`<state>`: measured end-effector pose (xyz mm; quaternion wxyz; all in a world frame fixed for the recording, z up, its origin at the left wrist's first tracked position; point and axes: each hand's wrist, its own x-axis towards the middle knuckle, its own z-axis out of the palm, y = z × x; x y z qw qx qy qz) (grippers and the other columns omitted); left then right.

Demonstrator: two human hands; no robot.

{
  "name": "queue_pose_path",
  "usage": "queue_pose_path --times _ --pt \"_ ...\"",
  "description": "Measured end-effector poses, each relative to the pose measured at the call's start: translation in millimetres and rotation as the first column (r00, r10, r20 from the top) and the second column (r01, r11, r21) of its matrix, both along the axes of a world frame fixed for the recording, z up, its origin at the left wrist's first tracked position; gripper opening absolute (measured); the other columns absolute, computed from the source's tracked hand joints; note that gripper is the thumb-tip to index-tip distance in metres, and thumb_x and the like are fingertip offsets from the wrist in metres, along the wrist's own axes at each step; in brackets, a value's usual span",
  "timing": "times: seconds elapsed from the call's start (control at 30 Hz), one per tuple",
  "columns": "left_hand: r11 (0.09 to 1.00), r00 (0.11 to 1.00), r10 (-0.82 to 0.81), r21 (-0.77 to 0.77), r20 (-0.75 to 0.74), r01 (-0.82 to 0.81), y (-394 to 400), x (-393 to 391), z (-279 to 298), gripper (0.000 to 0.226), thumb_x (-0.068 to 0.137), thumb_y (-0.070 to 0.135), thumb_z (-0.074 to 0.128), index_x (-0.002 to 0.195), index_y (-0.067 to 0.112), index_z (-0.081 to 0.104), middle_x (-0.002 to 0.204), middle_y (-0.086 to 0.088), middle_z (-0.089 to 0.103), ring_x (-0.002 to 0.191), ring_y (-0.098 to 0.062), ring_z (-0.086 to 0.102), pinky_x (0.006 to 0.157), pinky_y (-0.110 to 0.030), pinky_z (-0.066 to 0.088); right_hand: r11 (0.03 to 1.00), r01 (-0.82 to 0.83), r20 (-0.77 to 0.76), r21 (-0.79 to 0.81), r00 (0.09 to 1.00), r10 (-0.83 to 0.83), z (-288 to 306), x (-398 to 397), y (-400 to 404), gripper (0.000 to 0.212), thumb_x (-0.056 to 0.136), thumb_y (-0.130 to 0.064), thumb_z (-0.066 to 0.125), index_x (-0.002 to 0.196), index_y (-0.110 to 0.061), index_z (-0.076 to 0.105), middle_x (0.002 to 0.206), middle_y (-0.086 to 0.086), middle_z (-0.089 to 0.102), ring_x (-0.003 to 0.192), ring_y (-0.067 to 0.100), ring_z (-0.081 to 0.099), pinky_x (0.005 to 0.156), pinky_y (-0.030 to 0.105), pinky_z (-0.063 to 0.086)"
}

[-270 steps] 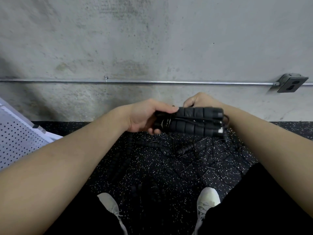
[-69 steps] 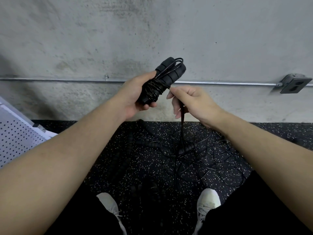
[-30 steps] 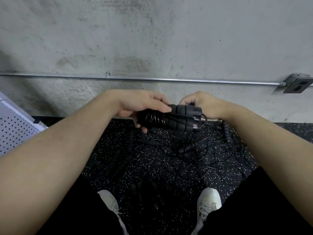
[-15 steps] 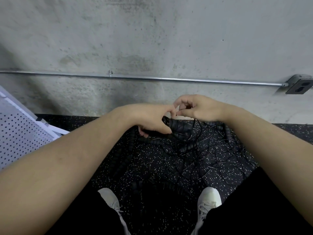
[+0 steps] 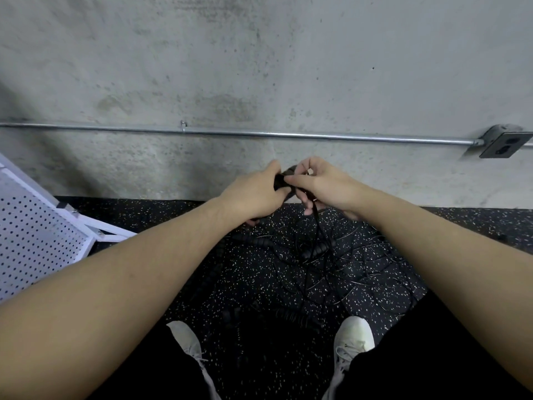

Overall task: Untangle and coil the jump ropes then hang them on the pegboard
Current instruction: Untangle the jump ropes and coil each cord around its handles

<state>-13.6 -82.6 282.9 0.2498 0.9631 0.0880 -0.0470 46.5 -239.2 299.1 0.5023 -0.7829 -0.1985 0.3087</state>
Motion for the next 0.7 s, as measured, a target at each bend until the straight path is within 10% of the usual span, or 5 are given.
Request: queue_pose_path --times 0.13,0.27,0.37,0.53,0.7 --pt "0.964 0.991 0.135 -0.232 0.011 -0.129 4 3 -5 0.030 0.102 0.044 0.054 0.118 0.023 0.039 0.095 -0.007 0.066 0.070 -0.027 0.070 0.059 -0.047 0.062 0.989 -0.053 -0.029 -0.140 0.998 0.049 3 -3 -2 0.037 0.108 -0.043 0.038 0.110 -0.014 0.061 0.056 -0.002 0.054 0.057 0.017 0.060 0.061 0.025 0.056" --pt "0.642 0.938 0.312 -0.694 -0.153 -0.327 13 7 -4 0.033 0.101 0.031 0.062 0.124 0.019 0.041 0.105 -0.016 0.066 0.064 -0.028 0.068 0.049 -0.041 0.059 0.981 -0.189 -0.113 -0.053 0.977 0.182 1 -9 -2 0.042 0.110 -0.040 0.034 0.103 -0.010 0.063 0.060 0.000 0.055 0.056 0.016 0.055 0.069 0.035 0.061" --pt "0.524 0.913 0.364 -0.770 -0.185 -0.365 27 10 2 0.036 0.098 0.027 0.068 0.126 0.022 0.045 0.089 -0.015 0.072 0.053 -0.025 0.067 0.045 -0.034 0.055 0.965 -0.252 -0.074 -0.070 0.966 0.247 2 -12 -3 0.041 0.109 -0.042 0.036 0.083 -0.016 0.056 0.062 -0.005 0.045 0.056 0.011 0.042 0.070 0.032 0.059" --pt "0.602 0.937 0.290 -0.723 -0.196 -0.338 41 7 4 0.032 0.096 0.026 0.071 0.117 0.029 0.047 0.083 -0.017 0.074 0.058 -0.029 0.070 0.048 -0.034 0.055 0.959 -0.165 0.158 -0.228 0.966 0.204 2 1 -17 0.056 0.102 -0.059 0.041 0.060 -0.024 0.052 0.072 -0.004 0.067 0.080 0.019 0.065 0.101 0.037 0.038" --pt "0.804 0.971 0.227 -0.549 -0.074 -0.229 37 5 10 0.022 0.094 0.029 0.070 0.104 0.030 0.051 0.083 -0.014 0.071 0.057 -0.028 0.067 0.045 -0.029 0.050 0.973 0.036 0.351 -0.227 0.935 0.048 -4 2 -21 0.042 0.094 -0.062 0.056 0.084 -0.021 0.055 0.070 -0.003 0.053 0.057 0.009 0.048 0.066 0.029 0.040"
